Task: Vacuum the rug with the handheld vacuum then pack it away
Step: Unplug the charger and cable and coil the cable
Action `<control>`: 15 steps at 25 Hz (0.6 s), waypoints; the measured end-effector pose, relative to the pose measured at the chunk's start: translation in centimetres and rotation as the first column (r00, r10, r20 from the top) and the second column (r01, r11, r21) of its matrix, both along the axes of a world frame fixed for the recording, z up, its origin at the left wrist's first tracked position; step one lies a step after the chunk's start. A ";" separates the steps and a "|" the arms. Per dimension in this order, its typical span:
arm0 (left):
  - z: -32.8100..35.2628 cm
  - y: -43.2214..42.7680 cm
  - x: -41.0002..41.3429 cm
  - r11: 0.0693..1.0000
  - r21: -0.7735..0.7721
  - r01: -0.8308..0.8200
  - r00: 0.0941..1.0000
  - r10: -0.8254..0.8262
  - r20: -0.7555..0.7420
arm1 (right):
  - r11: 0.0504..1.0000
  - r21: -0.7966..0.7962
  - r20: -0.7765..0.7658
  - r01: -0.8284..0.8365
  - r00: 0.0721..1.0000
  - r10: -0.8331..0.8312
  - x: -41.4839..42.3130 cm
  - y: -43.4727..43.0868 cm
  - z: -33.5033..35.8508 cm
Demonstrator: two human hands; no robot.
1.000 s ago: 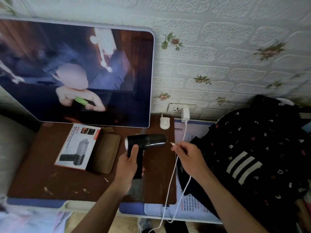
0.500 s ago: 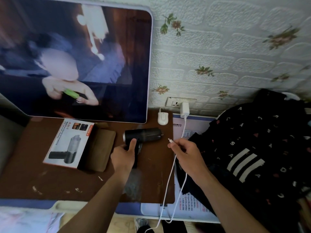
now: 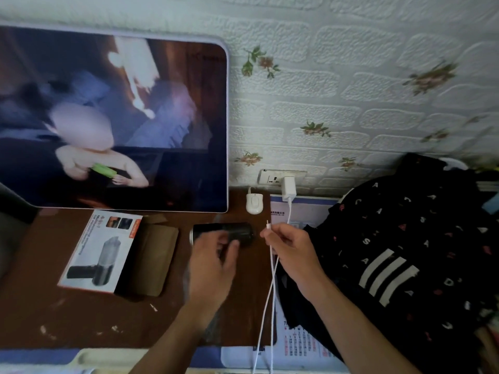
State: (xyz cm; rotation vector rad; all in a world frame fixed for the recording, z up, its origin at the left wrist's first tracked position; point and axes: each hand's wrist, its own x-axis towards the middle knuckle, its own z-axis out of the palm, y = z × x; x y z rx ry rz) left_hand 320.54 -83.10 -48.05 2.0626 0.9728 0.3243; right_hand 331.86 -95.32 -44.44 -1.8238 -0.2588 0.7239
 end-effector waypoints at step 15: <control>3.9 -2.0 8.8 0.707 -0.705 0.045 0.942 0.205 0.265 | 0.870 -0.303 0.446 0.389 0.865 -0.231 11.0 2.8 -3.0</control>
